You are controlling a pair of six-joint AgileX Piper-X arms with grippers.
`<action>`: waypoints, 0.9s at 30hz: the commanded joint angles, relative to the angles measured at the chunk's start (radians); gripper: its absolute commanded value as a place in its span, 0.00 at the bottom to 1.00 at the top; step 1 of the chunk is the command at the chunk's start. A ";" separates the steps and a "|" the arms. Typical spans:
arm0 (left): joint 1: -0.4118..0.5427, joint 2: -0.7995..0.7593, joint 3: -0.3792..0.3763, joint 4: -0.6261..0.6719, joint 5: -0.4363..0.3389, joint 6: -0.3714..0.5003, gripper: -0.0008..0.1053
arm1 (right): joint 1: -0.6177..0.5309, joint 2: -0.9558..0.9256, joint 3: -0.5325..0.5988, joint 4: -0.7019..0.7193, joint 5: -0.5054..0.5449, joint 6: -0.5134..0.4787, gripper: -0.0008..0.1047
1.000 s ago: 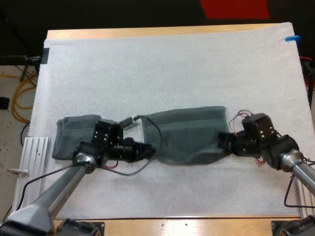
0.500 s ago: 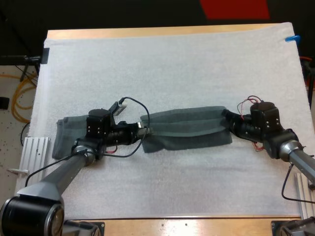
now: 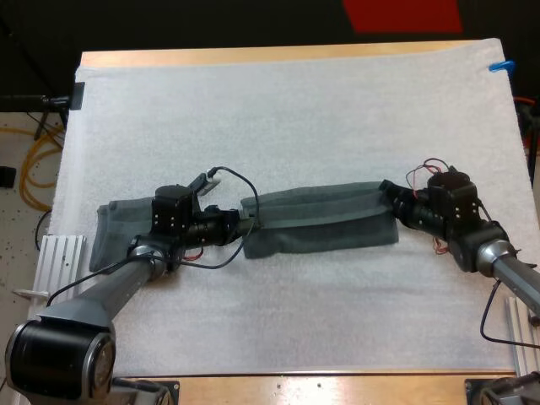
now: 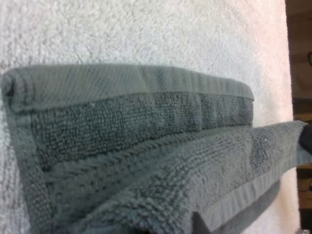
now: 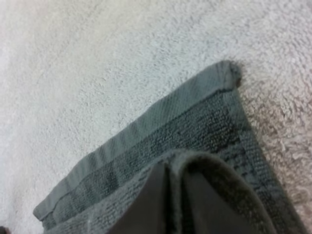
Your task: Pick towel from pile fold and stack
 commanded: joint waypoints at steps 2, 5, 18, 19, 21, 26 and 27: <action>-0.001 -0.001 -0.006 -0.010 -0.025 0.028 0.01 | -0.004 -0.003 -0.008 0.000 0.012 -0.034 0.01; -0.001 -0.001 -0.006 -0.010 -0.040 0.040 0.01 | -0.004 -0.003 -0.008 0.000 0.025 -0.058 0.01; -0.001 -0.001 -0.010 -0.010 -0.040 0.130 0.36 | -0.004 -0.003 -0.008 -0.016 -0.004 -0.127 0.66; -0.001 -0.001 -0.014 -0.010 -0.040 0.140 0.36 | -0.004 -0.003 -0.008 -0.030 -0.007 -0.150 0.71; -0.001 -0.001 -0.022 -0.010 -0.039 0.151 0.36 | -0.004 -0.003 -0.008 -0.055 -0.015 -0.185 0.71; -0.001 -0.004 -0.090 -0.001 0.002 0.189 0.36 | -0.004 -0.016 -0.017 -0.077 -0.028 -0.256 0.68; -0.001 -0.006 -0.100 0.000 0.007 0.192 0.36 | -0.004 -0.019 -0.020 -0.077 -0.028 -0.264 0.68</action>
